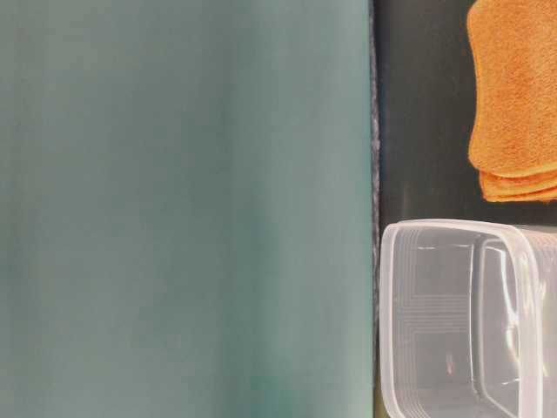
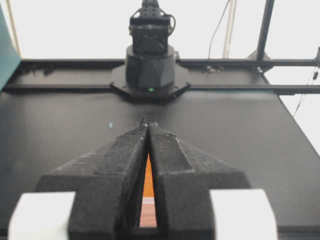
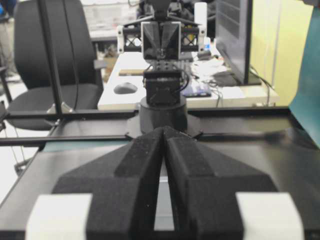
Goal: Place the orange towel into the container with the left arm.
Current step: 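Lower the left gripper onto the orange towel and pinch it closed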
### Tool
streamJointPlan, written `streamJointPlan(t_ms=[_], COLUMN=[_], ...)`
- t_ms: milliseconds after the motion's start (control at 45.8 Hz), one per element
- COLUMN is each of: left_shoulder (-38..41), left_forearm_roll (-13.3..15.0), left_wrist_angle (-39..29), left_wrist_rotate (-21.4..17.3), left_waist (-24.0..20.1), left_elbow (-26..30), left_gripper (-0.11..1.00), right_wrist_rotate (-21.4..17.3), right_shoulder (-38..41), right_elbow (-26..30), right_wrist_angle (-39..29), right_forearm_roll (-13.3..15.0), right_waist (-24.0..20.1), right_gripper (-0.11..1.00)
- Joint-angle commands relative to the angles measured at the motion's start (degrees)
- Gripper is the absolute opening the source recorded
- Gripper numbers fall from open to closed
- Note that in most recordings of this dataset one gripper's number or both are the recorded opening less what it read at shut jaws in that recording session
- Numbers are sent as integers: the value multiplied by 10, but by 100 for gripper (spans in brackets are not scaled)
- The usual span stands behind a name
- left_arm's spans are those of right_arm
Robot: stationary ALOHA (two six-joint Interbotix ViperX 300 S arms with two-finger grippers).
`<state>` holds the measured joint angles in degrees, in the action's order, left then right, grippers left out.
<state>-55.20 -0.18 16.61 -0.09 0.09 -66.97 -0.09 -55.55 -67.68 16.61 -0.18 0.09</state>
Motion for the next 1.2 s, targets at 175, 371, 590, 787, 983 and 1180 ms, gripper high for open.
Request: streamJointPlan(t_ms=[175,371,590,787,983,1180], left_shoulder=[120,242,395,503,595,672], left_forearm_roll=[-23,-23,-23,-23,-23,-24], left_wrist_angle=[-132,-230,-315,-396,-444,-452], left_wrist_rotate=[47,45,42,43,44,45], left_waist=[11,12,12,13,14,14], left_elbow=[143,250,378,477,553,613], left_gripper=[0,0,0,0,9,62], right_wrist_rotate=[-4,-4,-4,-7,-39,-53], right_shoulder=[-11,-34,-70,-107,-131,-140], right_elbow=[3,-1,-14,-29,-40,-44], right_wrist_angle=[-20,-110,-223,-272,-284,-287], right_forearm_roll=[-4,-4,-4,-4,-5,-5], right_waist=[11,17,20,20,20,20], right_gripper=[1,1,1,21,71,77])
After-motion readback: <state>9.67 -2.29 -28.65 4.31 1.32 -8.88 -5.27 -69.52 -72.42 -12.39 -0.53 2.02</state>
